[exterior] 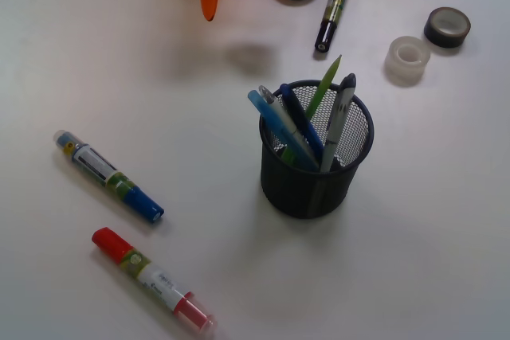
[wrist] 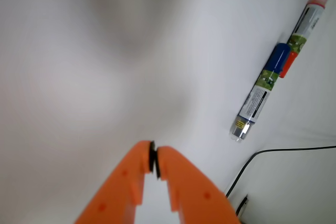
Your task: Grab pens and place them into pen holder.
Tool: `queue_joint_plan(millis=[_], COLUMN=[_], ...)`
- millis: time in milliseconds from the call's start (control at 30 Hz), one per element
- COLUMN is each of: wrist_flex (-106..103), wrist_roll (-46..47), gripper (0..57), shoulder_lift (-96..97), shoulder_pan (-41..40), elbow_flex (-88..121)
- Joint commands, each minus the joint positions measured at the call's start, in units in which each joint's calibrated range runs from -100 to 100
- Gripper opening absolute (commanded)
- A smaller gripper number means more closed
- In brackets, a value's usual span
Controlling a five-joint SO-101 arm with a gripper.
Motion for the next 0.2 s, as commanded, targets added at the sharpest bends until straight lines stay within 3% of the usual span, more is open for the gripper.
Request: queue_joint_plan(millis=[0,167], wrist_flex=[0.1,0.1], wrist_roll=[0.0,0.0], gripper=[0.6,0.6], shoulder_lift=[-0.9,-0.9], shoulder_pan=[-0.3,-0.3], elbow_flex=[-0.4,-0.4])
